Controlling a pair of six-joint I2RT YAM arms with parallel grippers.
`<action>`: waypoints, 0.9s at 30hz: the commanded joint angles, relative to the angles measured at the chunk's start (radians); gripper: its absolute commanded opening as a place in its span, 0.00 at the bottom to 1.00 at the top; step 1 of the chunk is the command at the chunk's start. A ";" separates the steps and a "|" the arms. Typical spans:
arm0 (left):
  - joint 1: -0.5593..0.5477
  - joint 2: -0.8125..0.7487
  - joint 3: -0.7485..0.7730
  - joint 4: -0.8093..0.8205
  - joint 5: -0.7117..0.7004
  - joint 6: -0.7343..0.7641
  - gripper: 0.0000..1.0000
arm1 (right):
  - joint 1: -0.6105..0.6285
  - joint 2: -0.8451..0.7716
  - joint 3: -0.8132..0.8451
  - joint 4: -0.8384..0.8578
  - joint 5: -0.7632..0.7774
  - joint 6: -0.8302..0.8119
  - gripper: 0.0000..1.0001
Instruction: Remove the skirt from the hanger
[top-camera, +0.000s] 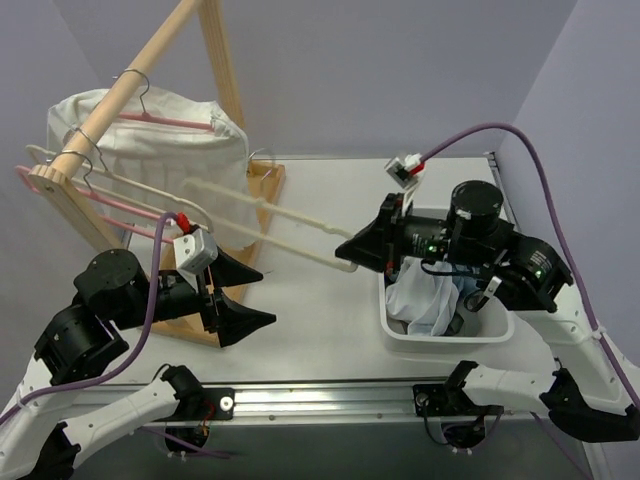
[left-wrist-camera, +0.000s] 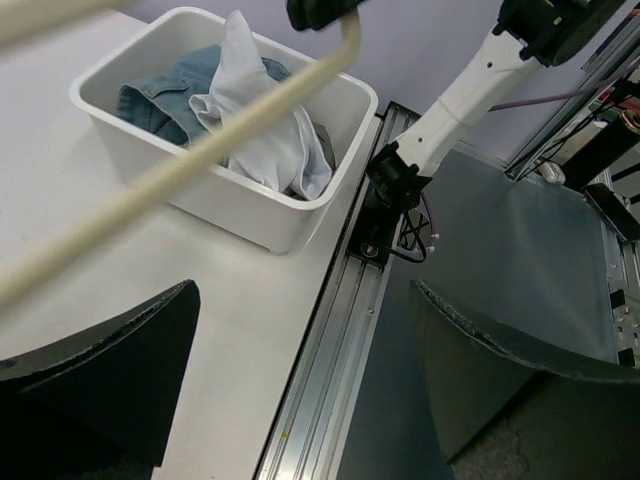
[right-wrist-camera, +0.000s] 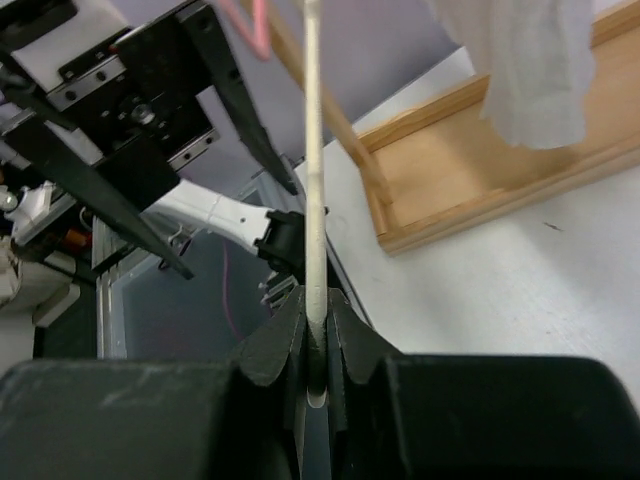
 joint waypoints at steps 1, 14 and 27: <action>-0.002 -0.009 0.004 -0.003 -0.007 0.023 0.94 | 0.187 0.046 0.085 0.005 0.151 -0.021 0.00; -0.002 -0.081 -0.075 -0.018 0.013 0.003 0.97 | 0.316 0.336 0.454 -0.012 0.446 -0.171 0.00; -0.002 -0.151 -0.180 0.013 0.021 -0.045 0.99 | 0.243 0.585 0.754 0.023 0.443 -0.248 0.00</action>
